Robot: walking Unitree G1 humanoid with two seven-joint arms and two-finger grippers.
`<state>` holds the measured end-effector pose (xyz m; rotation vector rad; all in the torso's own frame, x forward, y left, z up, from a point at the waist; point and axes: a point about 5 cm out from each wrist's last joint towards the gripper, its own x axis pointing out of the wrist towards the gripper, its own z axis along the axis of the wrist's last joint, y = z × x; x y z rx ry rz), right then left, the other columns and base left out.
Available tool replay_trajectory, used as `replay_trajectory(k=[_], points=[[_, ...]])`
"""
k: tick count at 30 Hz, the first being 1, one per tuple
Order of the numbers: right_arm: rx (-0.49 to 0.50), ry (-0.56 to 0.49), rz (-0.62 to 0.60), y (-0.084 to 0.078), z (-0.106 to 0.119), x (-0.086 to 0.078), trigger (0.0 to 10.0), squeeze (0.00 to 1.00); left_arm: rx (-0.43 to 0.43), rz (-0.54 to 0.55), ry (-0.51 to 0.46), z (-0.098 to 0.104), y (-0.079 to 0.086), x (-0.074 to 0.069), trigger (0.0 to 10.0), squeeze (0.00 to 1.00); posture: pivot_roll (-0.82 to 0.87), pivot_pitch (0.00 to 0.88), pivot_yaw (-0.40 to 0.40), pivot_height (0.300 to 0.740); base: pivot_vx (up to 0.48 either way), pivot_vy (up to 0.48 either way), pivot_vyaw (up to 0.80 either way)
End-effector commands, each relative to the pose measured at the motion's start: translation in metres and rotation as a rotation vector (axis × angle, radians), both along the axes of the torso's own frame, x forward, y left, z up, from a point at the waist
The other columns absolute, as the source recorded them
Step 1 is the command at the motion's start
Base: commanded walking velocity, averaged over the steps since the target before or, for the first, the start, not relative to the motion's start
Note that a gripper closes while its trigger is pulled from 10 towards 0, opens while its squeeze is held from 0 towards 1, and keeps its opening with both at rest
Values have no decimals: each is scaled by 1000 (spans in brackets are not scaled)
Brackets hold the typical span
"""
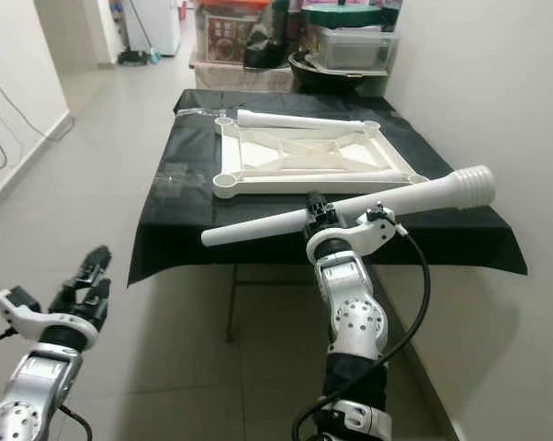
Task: Building children table
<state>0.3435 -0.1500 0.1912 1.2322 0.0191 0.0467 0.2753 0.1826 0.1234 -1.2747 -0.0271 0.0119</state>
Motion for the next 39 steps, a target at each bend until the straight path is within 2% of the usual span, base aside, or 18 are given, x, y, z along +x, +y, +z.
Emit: replay_trajectory(k=[1,3,6,8,10,12,13,14,15,17,18,20,25,26,32,33,39], points=[[48,12,42,14,2,3,10000,0,99,-50,25,3,-17,11,10000,0,82,0,-57,740,0,0,0],[38,19,40,12,-1,2,10000,0,184,-74,11,7,-20,14,10000,0,80,0,-47,740,0,0,0],[36,26,38,11,-3,2,10000,0,207,-85,11,8,-20,16,10000,0,80,0,-46,740,0,0,0],[20,40,28,6,-8,-1,10000,0,270,-130,-2,10,-23,15,10000,0,82,0,-33,740,0,0,0],[19,48,21,4,-9,-2,10000,0,284,-149,-7,10,-25,14,10000,0,83,0,-32,740,0,0,0],[41,55,7,-1,-11,-3,10000,0,221,-187,-26,10,-30,9,10000,0,85,0,-25,740,0,0,0],[41,55,7,-1,-11,-3,10000,0,221,-187,-26,10,-30,9,10000,0,85,0,-25,740,0,0,0],[53,52,6,-2,-11,-4,10000,0,168,-200,-37,10,-33,6,10000,0,85,0,-25,740,0,0,0],[53,52,6,-2,-11,-4,10000,0,168,-200,-37,10,-33,6,10000,0,85,0,-25,740,0,0,0],[84,45,8,-2,-8,-3,10000,0,17,-202,-64,11,-39,1,10000,0,86,0,-24,740,0,0,0],[84,45,8,-2,-8,-3,10000,0,17,-202,-64,11,-39,1,10000,0,86,0,-24,740,0,0,0],[102,39,21,1,-5,-2,10000,0,-69,-192,-82,11,-43,-2,10000,0,90,0,-26,740,0,0,0],[109,36,33,3,-4,-1,10000,0,-95,-194,-98,13,-45,-4,10000,0,93,0,-30,740,0,0,0],[106,33,45,5,-3,-1,10000,0,-115,-201,-113,14,-47,-4,10000,1000,92,0,-35,740,0,0,0],[122,9,92,15,2,-2,10000,0,-213,-204,-128,12,-45,-5,10000,1000,87,0,-34,740,0,0,0],[141,-9,123,20,5,-3,10000,0,-250,-192,-116,9,-43,-5,10000,0,85,0,-33,740,0,0,0],[200,-40,182,29,10,-7,10000,0,-319,-180,-98,2,-37,-6,10000,0,84,0,-35,740,0,0,0]])
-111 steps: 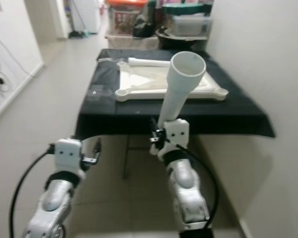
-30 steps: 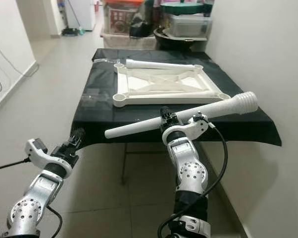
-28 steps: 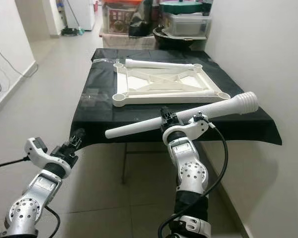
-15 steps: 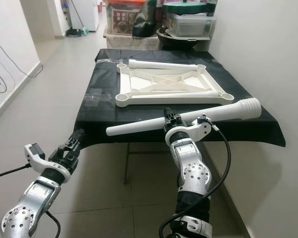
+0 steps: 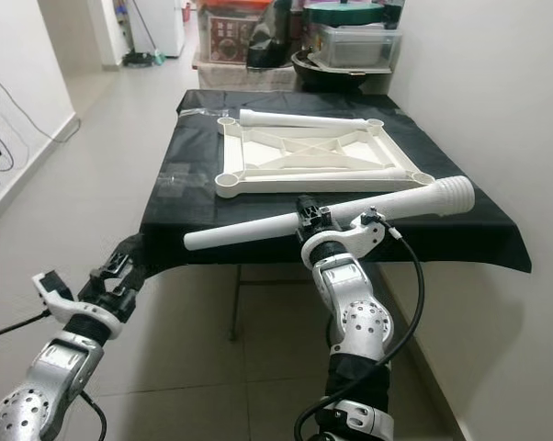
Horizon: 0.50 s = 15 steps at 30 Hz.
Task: Building children table
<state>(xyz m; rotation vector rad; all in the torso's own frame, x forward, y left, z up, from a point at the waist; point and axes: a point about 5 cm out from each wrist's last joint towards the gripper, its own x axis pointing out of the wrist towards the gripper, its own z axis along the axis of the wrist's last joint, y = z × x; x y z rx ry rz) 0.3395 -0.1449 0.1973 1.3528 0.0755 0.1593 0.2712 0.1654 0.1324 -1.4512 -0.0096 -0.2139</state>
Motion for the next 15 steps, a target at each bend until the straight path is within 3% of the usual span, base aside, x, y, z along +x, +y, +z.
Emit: replay_trajectory(k=[1,15], points=[[92,-30,77,25,4,-4,10000,0,-146,-18,24,-8,-19,-3,10000,0,87,0,-38,740,0,0,0],[154,-22,172,40,4,-13,10000,0,-167,-45,-93,11,-28,5,10000,0,79,0,-37,740,0,0,0]])
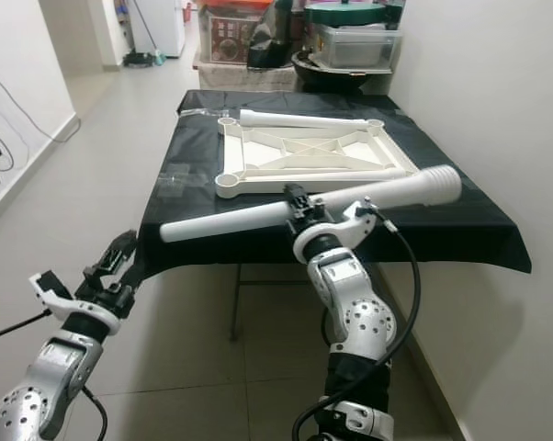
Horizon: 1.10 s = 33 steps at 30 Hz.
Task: Building children table
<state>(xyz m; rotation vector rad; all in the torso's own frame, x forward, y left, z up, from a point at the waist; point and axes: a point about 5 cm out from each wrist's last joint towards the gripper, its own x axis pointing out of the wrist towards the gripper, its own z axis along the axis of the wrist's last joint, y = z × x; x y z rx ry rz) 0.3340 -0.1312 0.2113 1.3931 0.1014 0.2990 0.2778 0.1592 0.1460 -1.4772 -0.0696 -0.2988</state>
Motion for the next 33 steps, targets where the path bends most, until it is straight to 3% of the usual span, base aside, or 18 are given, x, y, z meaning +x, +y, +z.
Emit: replay_trajectory(k=[1,10,14,17,18,20,21,22,23,24,25,26,27,28,29,30,31,33], points=[[99,42,64,27,-10,-8,10000,0,-135,-29,-11,-1,-22,-2,10000,0,80,0,-35,740,0,0,0],[92,33,93,33,-7,-10,10000,0,-134,-61,-41,3,-26,1,10000,0,76,0,-38,740,0,0,0],[-136,-50,61,23,0,-5,10000,0,168,-98,-3,-7,-19,-1,10000,0,78,0,-39,740,0,0,0],[-136,-50,61,23,0,-5,10000,0,168,-98,-3,-7,-19,-1,10000,0,78,0,-39,740,0,0,0],[-291,-106,16,14,6,1,10000,0,403,-57,40,-18,-2,-3,10000,0,80,0,-39,740,0,0,0],[-291,-106,16,14,6,1,10000,0,403,-57,40,-18,-2,-3,10000,0,80,0,-39,740,0,0,0],[-401,-138,-1,10,8,3,10000,0,603,-41,39,-21,8,-4,10000,0,87,0,-43,740,0,0,0],[-401,-138,-1,10,8,3,10000,0,603,-41,39,-21,8,-4,10000,0,87,0,-43,740,0,0,0],[-520,-173,-9,9,10,6,10000,0,810,-36,26,-22,14,-5,10000,0,90,0,-45,740,0,0,0],[-520,-173,-9,9,10,6,10000,0,810,-36,26,-22,14,-5,10000,0,90,0,-45,740,0,0,0],[-637,-202,4,10,10,6,10000,0,1010,-37,-11,-21,17,-6,10000,0,93,0,-48,740,0,0,0],[-637,-202,4,10,10,6,10000,0,1010,-37,-11,-21,17,-6,10000,0,93,0,-48,740,0,0,0],[-788,-259,32,16,10,5,10000,0,1229,-41,-91,-15,15,-6,10000,0,94,0,-49,740,0,0,0],[-788,-259,32,16,10,5,10000,0,1229,-41,-91,-15,15,-6,10000,0,94,0,-49,740,0,0,0],[-886,-300,56,21,10,4,10000,0,1384,-48,-182,-9,10,-6,10000,0,93,0,-49,740,0,0,0],[-886,-300,56,21,10,4,10000,0,1384,-48,-182,-9,10,-6,10000,0,93,0,-49,740,0,0,0],[-951,-338,80,27,10,1,10000,0,1555,-48,-307,-1,2,-4,10000,0,95,0,-52,740,0,0,0],[-981,-359,93,30,10,0,10000,0,1654,-49,-391,3,-4,-3,10000,0,96,0,-51,740,0,0,0]])
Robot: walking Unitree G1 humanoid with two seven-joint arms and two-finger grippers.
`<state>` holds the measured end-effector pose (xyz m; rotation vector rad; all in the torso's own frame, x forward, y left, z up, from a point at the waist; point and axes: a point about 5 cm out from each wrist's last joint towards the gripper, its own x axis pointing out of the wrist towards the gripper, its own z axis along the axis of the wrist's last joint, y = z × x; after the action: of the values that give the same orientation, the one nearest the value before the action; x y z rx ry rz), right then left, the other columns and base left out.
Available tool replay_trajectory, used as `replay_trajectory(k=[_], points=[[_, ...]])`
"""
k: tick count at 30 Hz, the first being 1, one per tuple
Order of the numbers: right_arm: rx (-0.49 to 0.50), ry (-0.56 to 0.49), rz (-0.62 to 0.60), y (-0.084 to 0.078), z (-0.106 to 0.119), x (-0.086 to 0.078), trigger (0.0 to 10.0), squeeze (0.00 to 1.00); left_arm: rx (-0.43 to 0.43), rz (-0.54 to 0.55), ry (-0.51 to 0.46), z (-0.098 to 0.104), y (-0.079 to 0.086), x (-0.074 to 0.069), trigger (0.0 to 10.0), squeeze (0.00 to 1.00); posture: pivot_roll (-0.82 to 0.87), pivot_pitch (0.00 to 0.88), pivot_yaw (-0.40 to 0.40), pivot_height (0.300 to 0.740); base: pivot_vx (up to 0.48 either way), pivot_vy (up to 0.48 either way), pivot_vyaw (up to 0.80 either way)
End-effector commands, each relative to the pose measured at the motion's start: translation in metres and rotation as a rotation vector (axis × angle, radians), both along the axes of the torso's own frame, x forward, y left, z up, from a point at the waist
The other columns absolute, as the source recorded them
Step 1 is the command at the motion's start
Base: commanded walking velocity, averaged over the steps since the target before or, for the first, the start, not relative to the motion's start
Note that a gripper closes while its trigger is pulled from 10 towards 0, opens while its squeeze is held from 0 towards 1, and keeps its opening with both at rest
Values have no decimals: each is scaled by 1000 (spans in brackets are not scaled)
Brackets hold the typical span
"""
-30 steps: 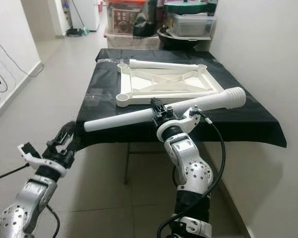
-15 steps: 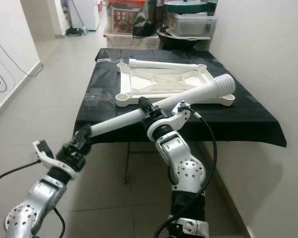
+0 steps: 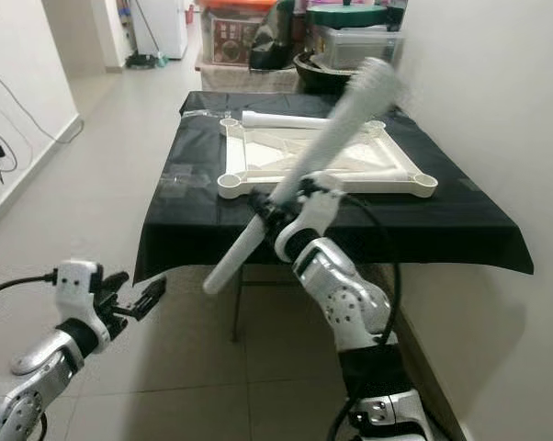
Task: Building children table
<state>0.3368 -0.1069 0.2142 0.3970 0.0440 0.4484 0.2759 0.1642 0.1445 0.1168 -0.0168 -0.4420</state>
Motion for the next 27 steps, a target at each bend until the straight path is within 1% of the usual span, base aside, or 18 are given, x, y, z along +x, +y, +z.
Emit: replay_trajectory(k=[1,2,3,4,6,7,8,9,12,18,21,26,27], points=[[-32,-53,30,6,7,-3,10000,0,98,-56,-70,5,-9,-1,10000,0,96,0,-51,740,0,0,0],[-39,-63,46,9,8,-5,10000,0,162,-83,-114,8,-14,0,10000,0,95,0,-51,740,0,0,0],[-39,-63,46,9,8,-5,10000,0,162,-83,-114,8,-14,0,10000,0,95,0,-51,740,0,0,0],[-33,-75,77,14,11,-7,10000,0,204,-111,-165,14,-22,3,10000,0,94,0,-49,740,0,0,0],[-2,-109,164,25,20,-16,10000,0,257,-152,-236,17,-38,8,10000,0,96,0,-47,740,0,0,0],[-2,-109,164,25,20,-16,10000,0,257,-152,-236,17,-38,8,10000,0,96,0,-47,740,0,0,0],[8,-128,207,30,23,-20,10000,0,283,-159,-264,17,-44,11,10000,0,93,0,-43,740,0,0,0],[8,-128,207,30,23,-20,10000,0,283,-159,-264,17,-44,11,10000,0,93,0,-43,740,0,0,0],[25,-170,287,39,29,-27,10000,0,363,-178,-304,9,-54,14,10000,0,91,0,-41,740,0,0,0],[20,-210,352,44,31,-35,10000,0,409,-180,-304,0,-54,16,10000,0,90,0,-37,740,0,0,0],[18,-230,386,48,32,-40,10000,0,389,-170,-260,-8,-52,19,10000,0,92,0,-36,740,0,0,0],[18,-244,417,52,32,-45,10000,0,378,-135,-256,-11,-50,23,10000,0,88,0,-35,740,0,0,0],[19,-244,421,52,32,-45,10000,0,371,-126,-253,-11,-50,24,9843,0,88,0,-38,740,0,0,0]])
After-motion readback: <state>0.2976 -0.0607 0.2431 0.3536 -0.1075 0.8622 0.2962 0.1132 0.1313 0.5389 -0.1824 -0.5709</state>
